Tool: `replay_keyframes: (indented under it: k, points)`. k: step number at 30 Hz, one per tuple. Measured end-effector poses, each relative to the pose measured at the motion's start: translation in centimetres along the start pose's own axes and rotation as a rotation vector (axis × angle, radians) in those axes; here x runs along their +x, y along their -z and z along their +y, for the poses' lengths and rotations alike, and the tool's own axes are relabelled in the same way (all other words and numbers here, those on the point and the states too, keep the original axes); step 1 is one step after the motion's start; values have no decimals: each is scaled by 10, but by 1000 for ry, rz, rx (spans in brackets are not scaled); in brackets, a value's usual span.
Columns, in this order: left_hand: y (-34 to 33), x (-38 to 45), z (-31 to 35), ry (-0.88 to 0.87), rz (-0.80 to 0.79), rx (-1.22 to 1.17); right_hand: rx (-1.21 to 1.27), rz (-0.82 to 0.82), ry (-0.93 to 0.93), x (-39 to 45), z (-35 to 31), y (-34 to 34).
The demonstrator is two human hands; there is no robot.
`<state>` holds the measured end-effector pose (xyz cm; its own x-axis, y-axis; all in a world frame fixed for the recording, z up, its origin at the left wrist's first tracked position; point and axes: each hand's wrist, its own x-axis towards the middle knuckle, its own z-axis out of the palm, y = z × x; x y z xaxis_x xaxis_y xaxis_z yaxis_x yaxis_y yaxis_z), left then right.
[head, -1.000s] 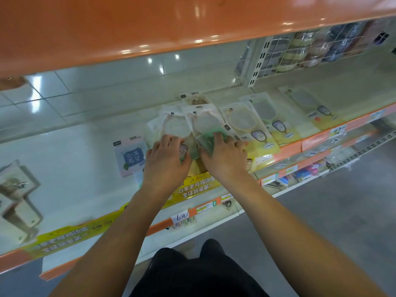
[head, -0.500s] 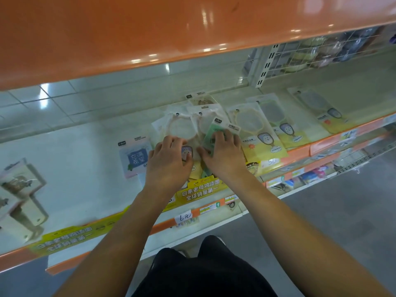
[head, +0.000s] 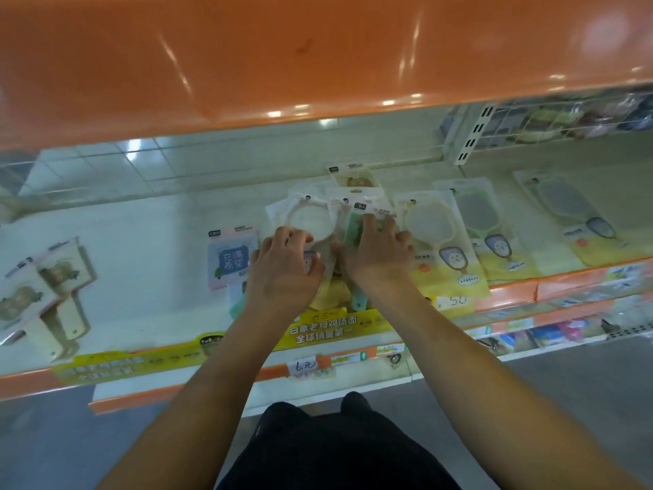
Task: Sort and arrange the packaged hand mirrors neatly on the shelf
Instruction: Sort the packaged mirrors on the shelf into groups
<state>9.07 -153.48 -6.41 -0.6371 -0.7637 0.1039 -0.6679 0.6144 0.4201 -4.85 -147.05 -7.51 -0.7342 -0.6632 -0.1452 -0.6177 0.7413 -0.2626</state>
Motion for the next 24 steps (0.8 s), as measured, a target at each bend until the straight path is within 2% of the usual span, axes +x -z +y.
replay_keyframes:
  k: [7,16,20,24]
  points:
    - [-3,-2,14,55,39,17,83,-18,124,10,14,15]
    - [-12,-18,20,74,238,79,130,1,331,-1,16,20]
    - [-6,-35,15,149,218,133,117,-40,414,-7,5,16]
    - [6,-60,1,271,262,150,94,-67,553,-21,-18,8]
